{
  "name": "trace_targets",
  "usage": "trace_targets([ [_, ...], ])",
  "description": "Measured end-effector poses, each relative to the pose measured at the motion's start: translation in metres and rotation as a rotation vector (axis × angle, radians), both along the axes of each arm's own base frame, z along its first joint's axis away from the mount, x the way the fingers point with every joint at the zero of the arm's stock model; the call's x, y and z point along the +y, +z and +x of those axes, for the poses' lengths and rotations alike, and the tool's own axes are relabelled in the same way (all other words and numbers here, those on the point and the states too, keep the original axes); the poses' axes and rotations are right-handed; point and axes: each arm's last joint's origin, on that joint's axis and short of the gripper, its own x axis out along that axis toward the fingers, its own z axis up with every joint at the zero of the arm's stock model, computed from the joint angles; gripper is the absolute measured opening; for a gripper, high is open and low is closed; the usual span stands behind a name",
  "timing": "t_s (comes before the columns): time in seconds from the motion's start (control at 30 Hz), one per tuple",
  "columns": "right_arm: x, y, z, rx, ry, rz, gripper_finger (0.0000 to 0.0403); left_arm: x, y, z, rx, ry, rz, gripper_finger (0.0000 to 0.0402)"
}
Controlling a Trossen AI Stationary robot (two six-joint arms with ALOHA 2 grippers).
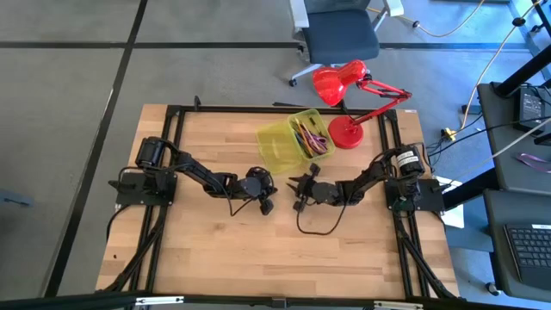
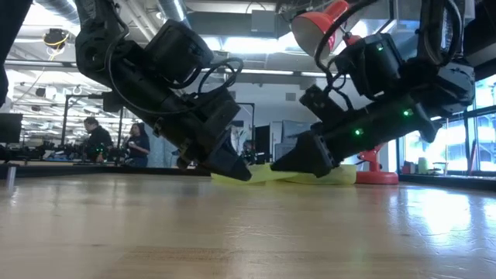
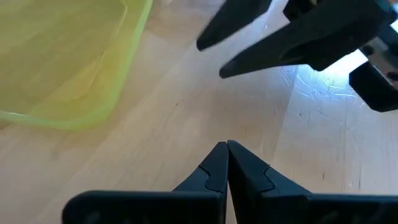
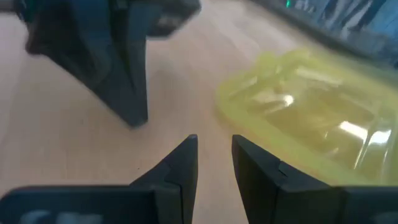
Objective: Pick & place school supplies into a supply box
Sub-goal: Close the yellow supply box
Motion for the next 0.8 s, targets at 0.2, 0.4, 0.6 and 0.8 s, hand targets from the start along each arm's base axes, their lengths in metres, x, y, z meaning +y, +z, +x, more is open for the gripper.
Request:
trace_targets([
  [0.2, -0.018, -0.01, -0.005, 0.034, -0.187, 0.111, 0.0104, 0.0, -0.001, 0.0, 0.004, 0.006, -0.008, 0.0003],
  [0.4, -0.038, -0.012, -0.006, -0.014, -0.29, 0.22, 0.0104, 0.0, -0.001, 0.0, 0.004, 0.006, -0.008, 0.0004],
  [0.6, -0.051, -0.012, -0.005, -0.016, -0.284, 0.259, 0.0104, 0.0, -0.001, 0.0, 0.005, 0.003, -0.009, 0.0002],
  [0.8, -0.056, -0.003, 0.007, -0.063, -0.314, 0.245, 0.0104, 0.0, -0.001, 0.0, 0.005, 0.002, -0.008, 0.0005],
])
